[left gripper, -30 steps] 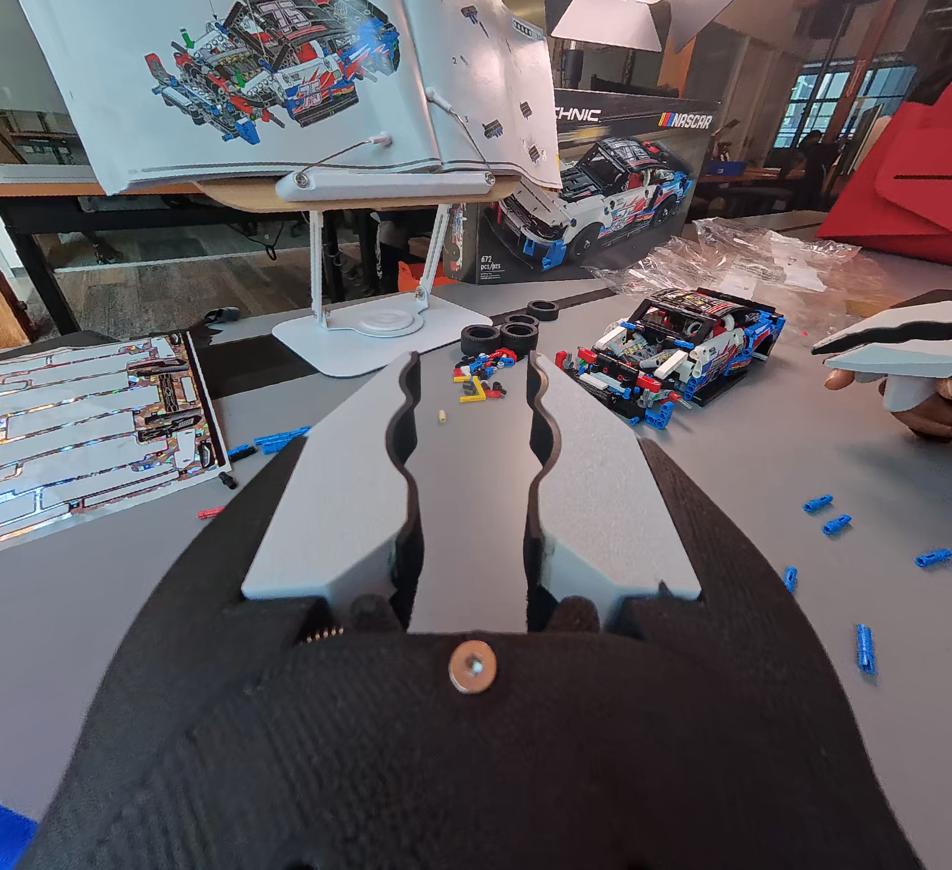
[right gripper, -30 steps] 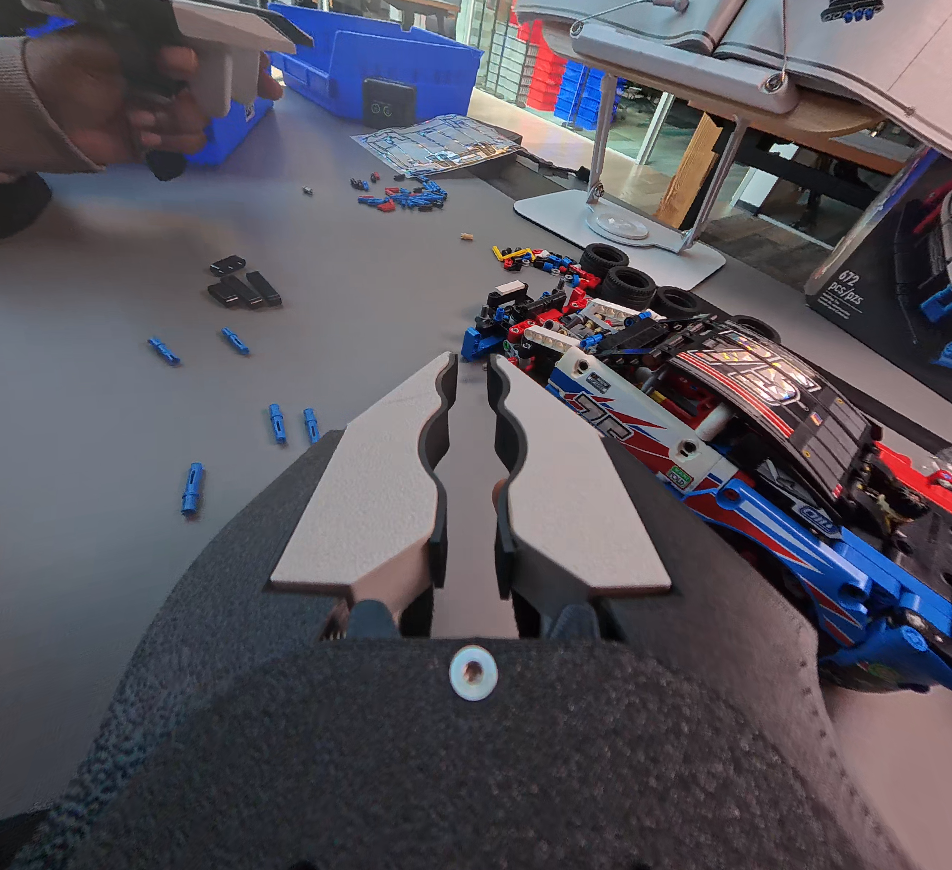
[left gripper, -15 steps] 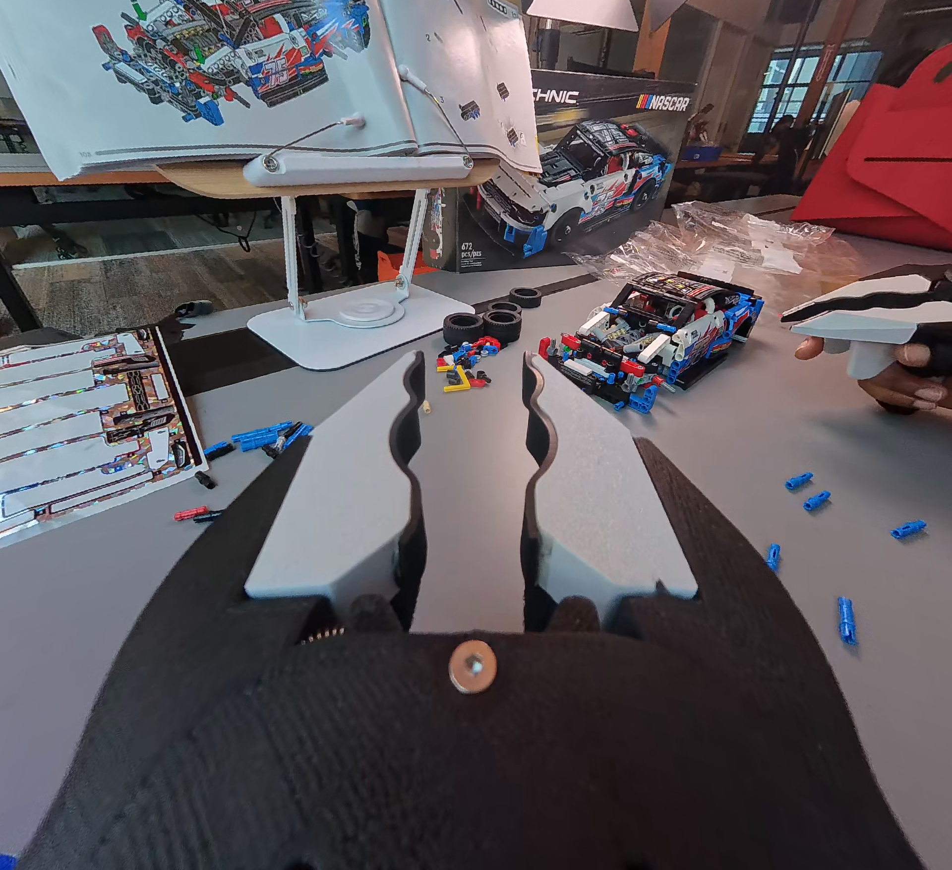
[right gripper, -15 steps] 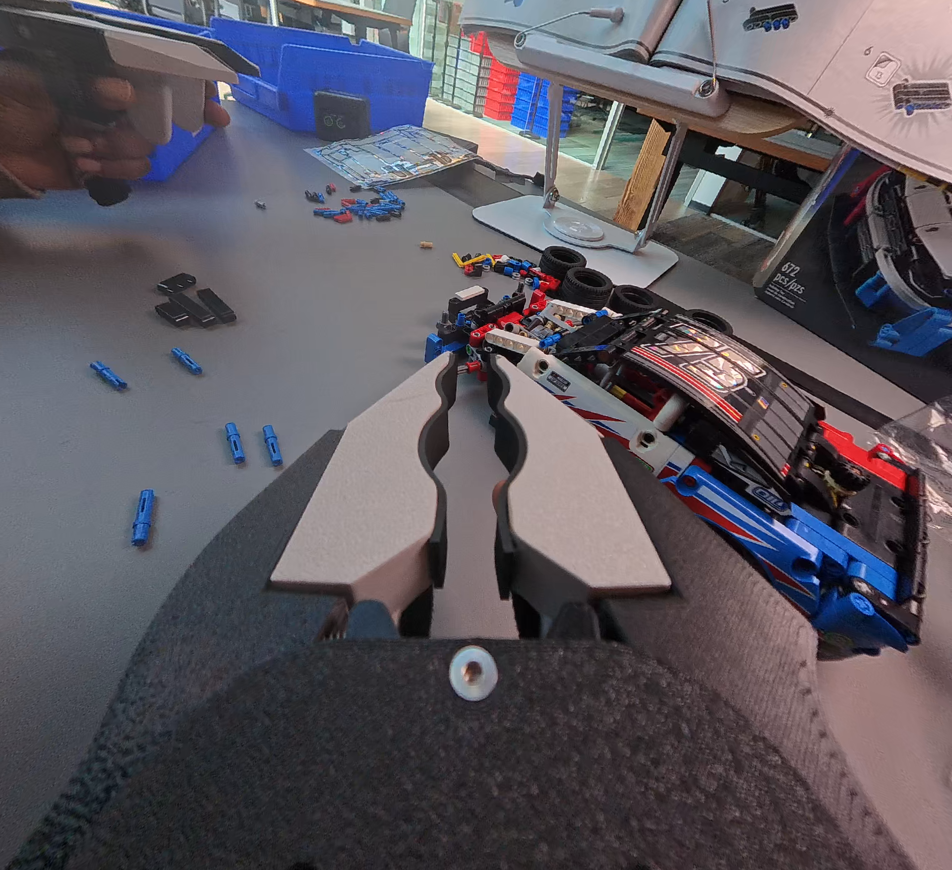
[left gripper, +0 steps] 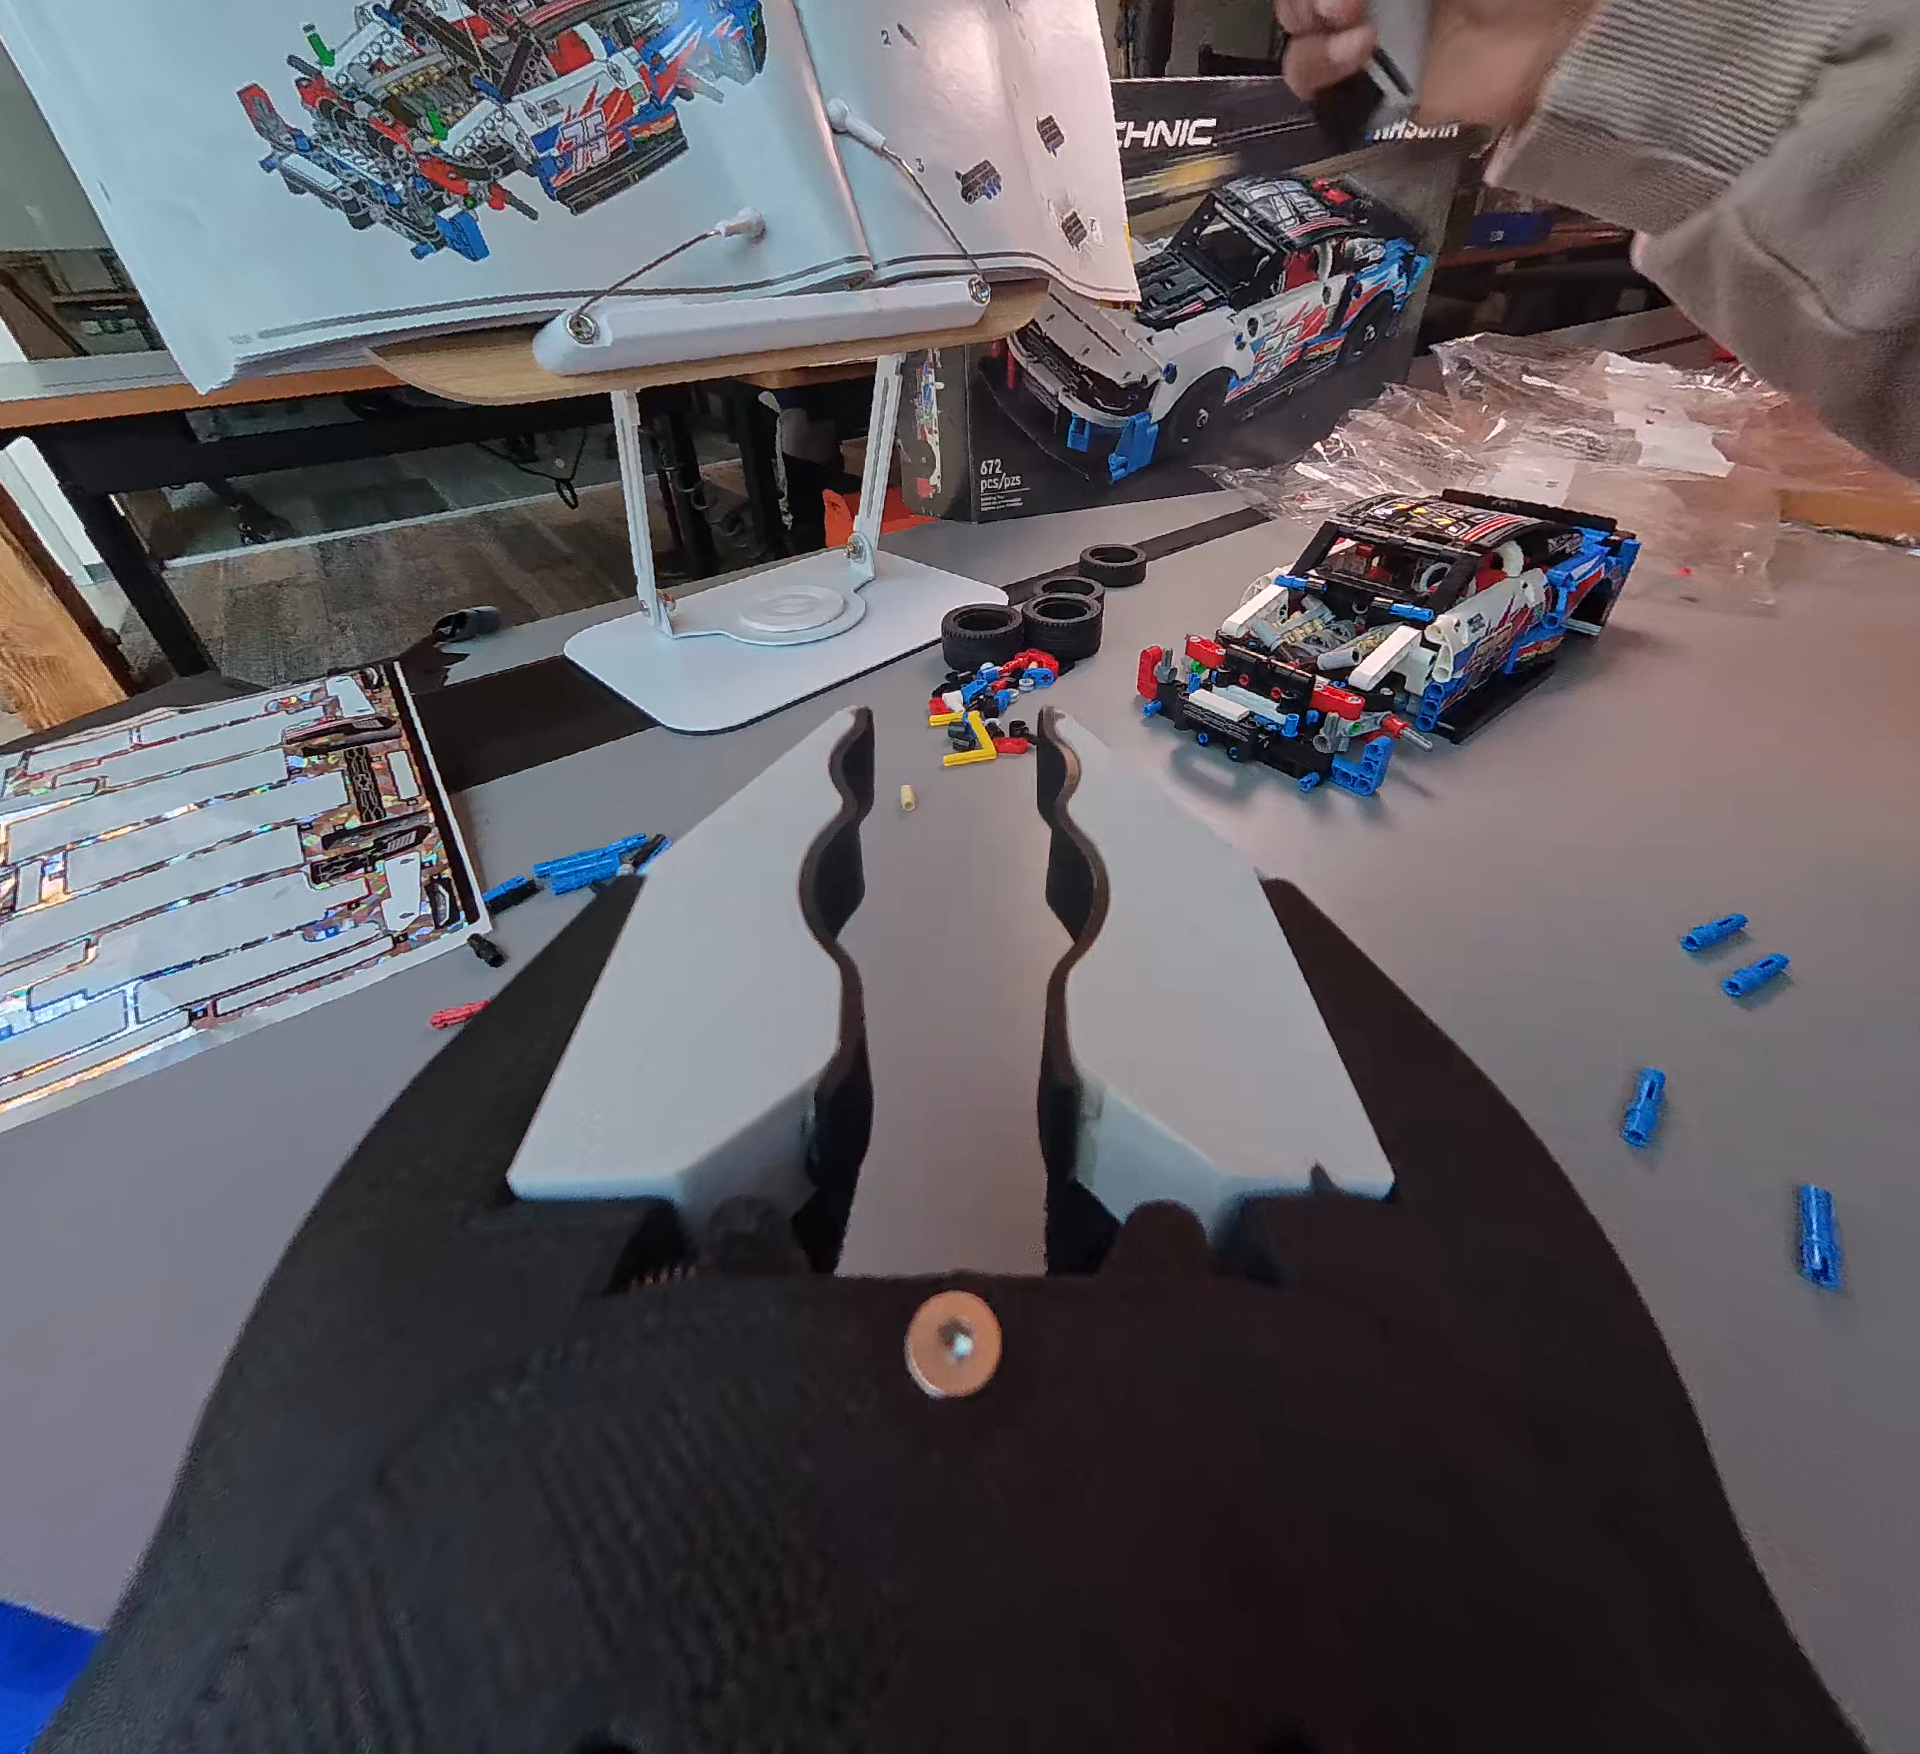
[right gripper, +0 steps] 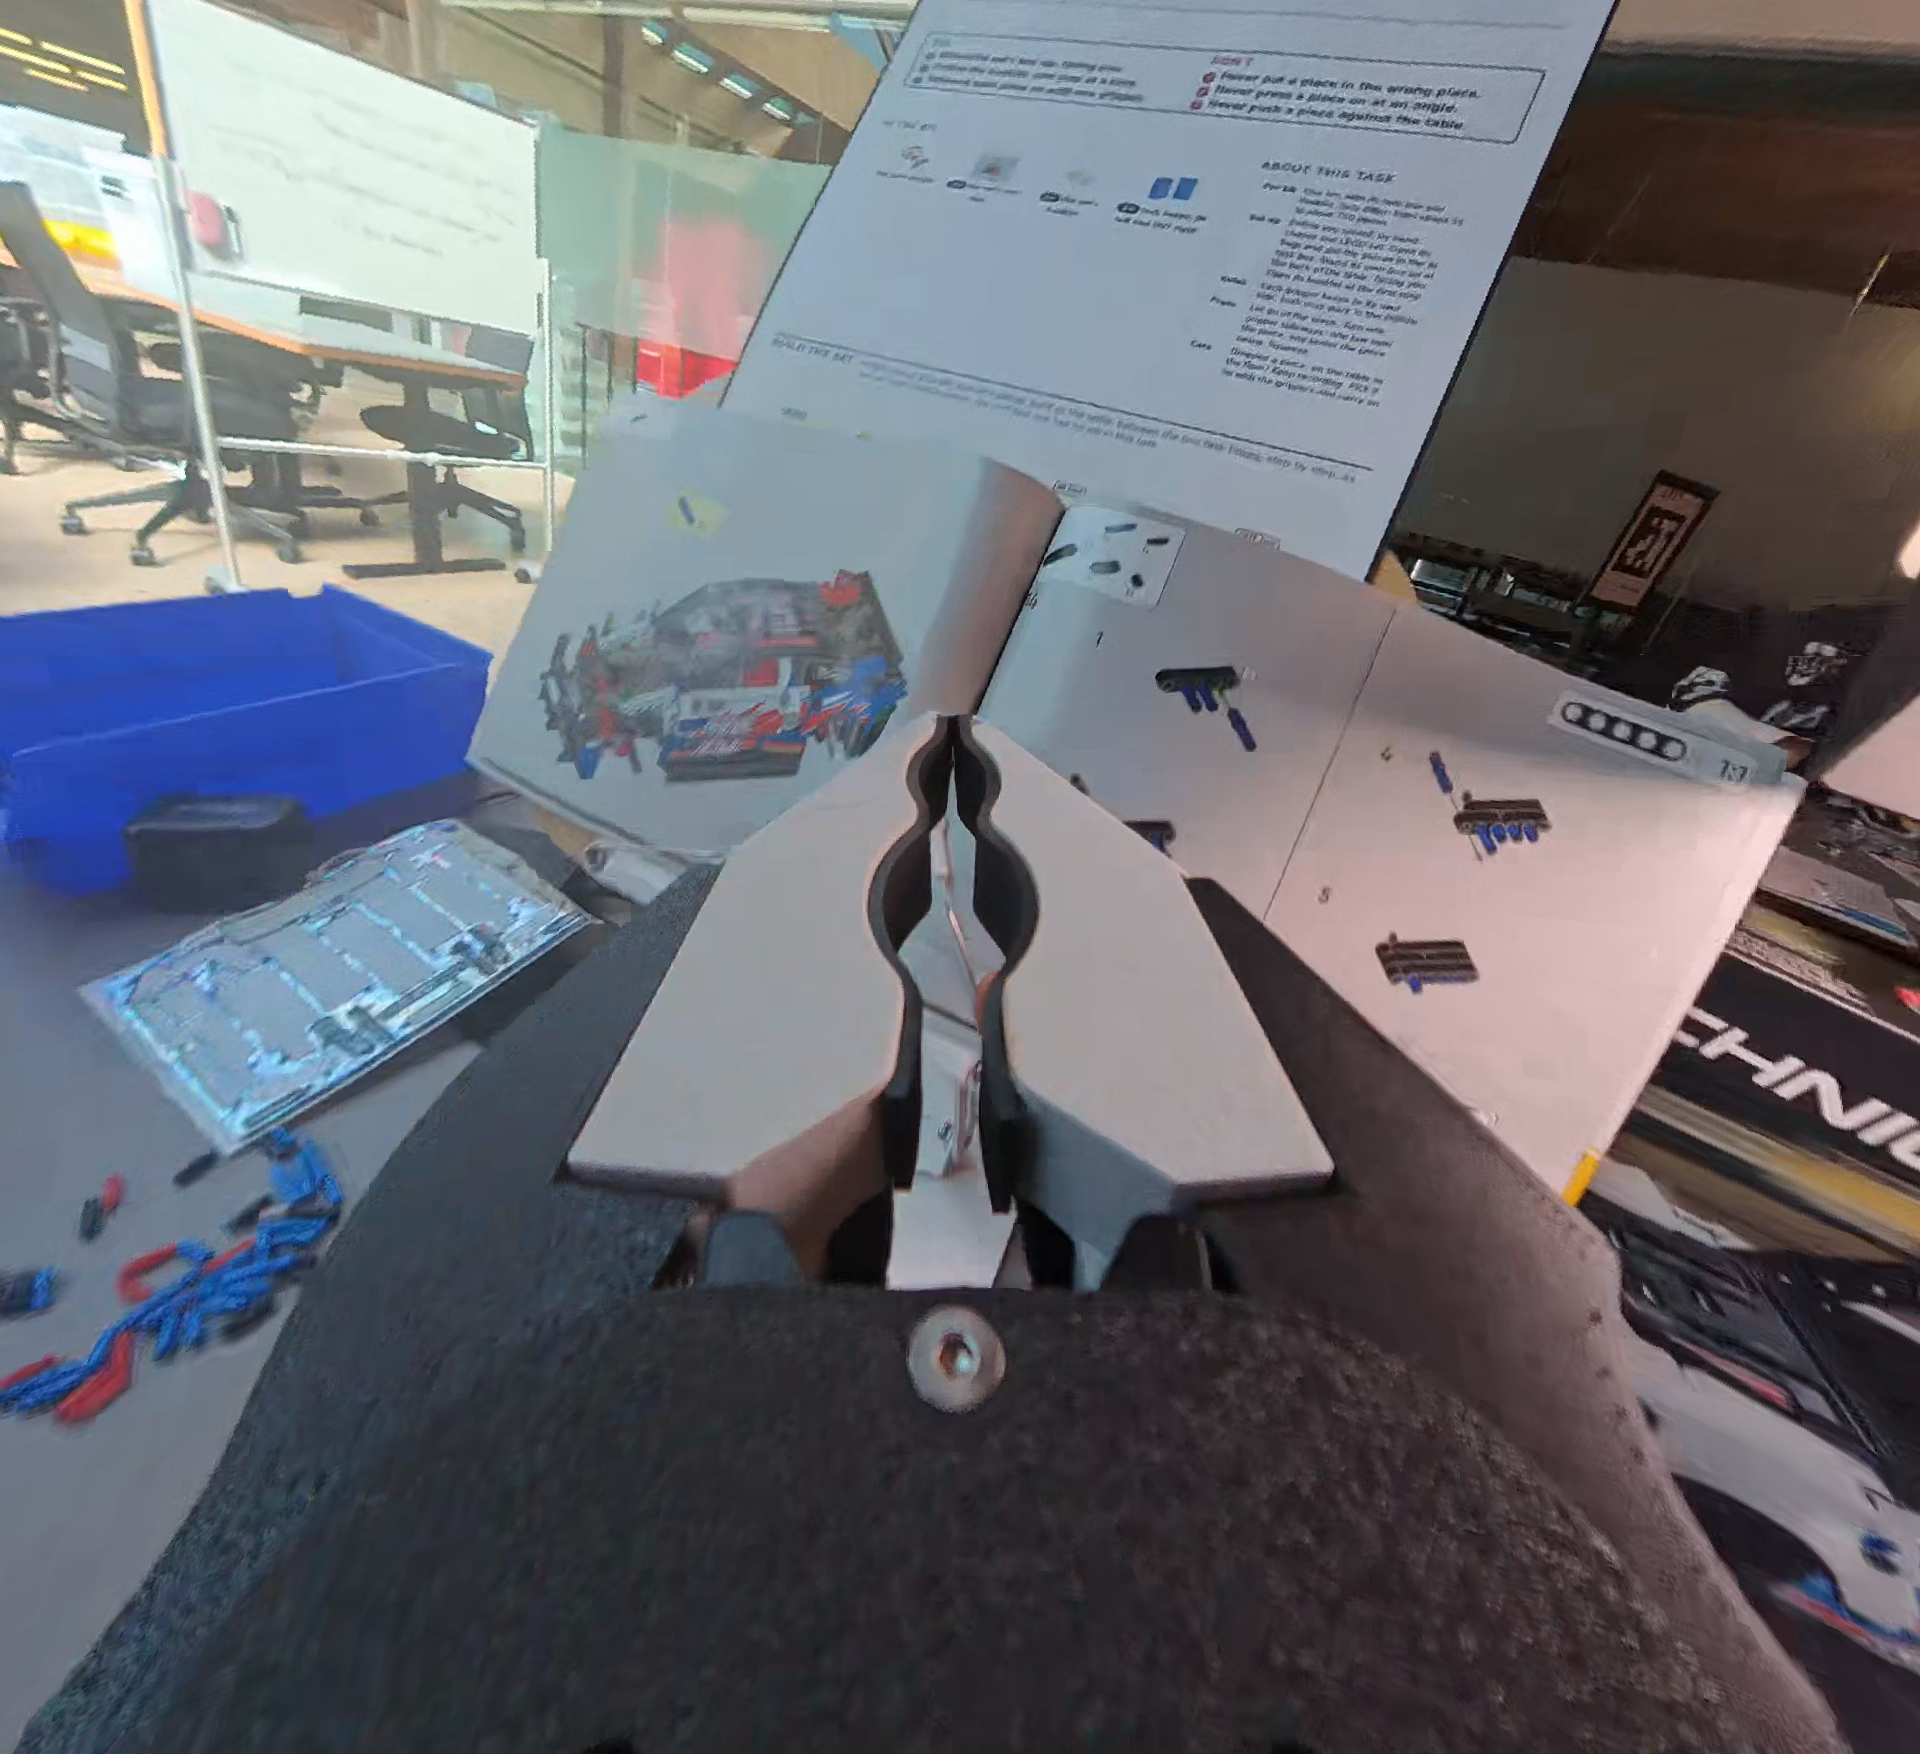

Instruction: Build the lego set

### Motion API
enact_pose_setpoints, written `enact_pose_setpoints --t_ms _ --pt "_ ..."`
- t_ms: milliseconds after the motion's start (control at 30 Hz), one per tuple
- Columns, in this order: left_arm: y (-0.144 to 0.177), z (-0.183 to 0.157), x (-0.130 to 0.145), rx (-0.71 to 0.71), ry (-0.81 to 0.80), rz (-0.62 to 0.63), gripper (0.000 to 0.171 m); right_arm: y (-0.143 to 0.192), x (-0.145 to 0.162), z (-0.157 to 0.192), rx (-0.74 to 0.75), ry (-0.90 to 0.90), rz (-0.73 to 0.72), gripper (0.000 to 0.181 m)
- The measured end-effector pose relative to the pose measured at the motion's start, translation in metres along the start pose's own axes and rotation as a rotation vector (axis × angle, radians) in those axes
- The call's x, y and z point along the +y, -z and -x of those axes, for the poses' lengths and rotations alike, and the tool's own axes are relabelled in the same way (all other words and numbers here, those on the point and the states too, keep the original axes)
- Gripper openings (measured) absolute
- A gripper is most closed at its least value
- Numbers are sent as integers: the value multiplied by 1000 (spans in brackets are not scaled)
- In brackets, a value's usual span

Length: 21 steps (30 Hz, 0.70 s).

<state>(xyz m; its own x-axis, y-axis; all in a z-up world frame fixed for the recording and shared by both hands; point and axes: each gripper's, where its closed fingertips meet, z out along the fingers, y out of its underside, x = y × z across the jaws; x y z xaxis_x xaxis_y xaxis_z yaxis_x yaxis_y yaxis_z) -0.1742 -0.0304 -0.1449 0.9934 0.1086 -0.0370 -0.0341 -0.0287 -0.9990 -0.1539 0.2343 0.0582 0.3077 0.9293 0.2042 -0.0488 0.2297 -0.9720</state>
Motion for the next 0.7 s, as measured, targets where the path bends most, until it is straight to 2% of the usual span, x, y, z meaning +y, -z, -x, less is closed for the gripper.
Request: enact_pose_setpoints --t_ms 133,267,467,700 --pt "-4 -1 12 7 -30 45 26 -90 -8 -47 105 17 45 0" --pt "-6 2 18 -6 -70 67 24 -135 0 -76 176 63 136 0" --pt "-8 -1 18 14 -82 70 24 -147 11 -82 159 65 167 0" --pt "-7 -5 16 33 -79 59 24 -133 6 -70 117 80 137 0"
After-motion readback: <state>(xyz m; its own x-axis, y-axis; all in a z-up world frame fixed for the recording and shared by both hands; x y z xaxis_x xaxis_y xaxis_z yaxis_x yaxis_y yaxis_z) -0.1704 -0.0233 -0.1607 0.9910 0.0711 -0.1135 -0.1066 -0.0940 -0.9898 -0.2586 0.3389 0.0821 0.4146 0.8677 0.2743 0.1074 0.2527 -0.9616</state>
